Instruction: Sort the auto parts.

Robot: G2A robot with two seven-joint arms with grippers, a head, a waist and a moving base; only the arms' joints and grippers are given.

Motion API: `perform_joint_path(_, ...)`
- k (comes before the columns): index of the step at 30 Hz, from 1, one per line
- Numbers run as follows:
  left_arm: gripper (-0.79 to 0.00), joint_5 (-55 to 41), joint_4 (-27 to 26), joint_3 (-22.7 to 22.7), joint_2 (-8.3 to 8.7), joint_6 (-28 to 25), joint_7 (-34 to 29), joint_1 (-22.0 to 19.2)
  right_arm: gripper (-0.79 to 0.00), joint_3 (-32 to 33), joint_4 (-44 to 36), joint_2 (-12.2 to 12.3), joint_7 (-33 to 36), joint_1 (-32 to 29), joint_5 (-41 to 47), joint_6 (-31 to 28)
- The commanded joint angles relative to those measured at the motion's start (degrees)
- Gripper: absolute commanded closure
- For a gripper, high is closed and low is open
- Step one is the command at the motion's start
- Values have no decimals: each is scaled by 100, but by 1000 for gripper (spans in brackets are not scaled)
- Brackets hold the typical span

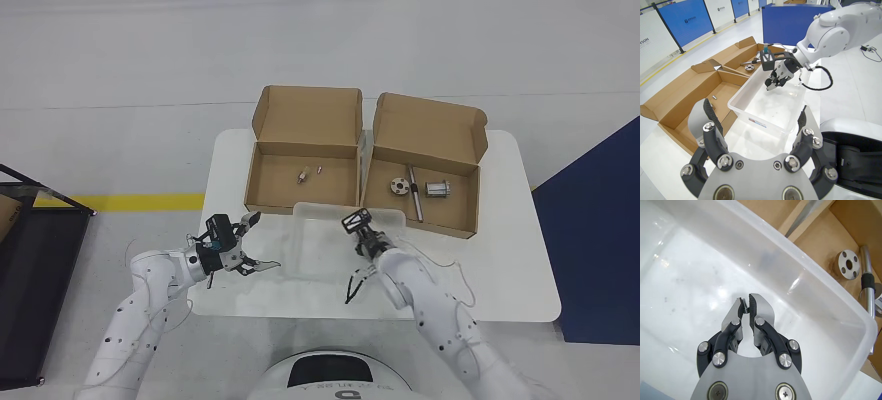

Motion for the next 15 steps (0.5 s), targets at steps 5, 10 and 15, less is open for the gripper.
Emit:
perform_joint_path(5,-785,0,1,0,0,0,0,0,0,686,-865,211,-872,-850,-67,-601)
perform_joint_path(10,-785,0,1,0,0,0,0,0,0,1326,-1379,366,-1715,-1372,294,-1544)
perform_joint_path(15,-785,0,1,0,0,0,0,0,0,2082,-1444,518,-2182,-1442,1229,-3199)
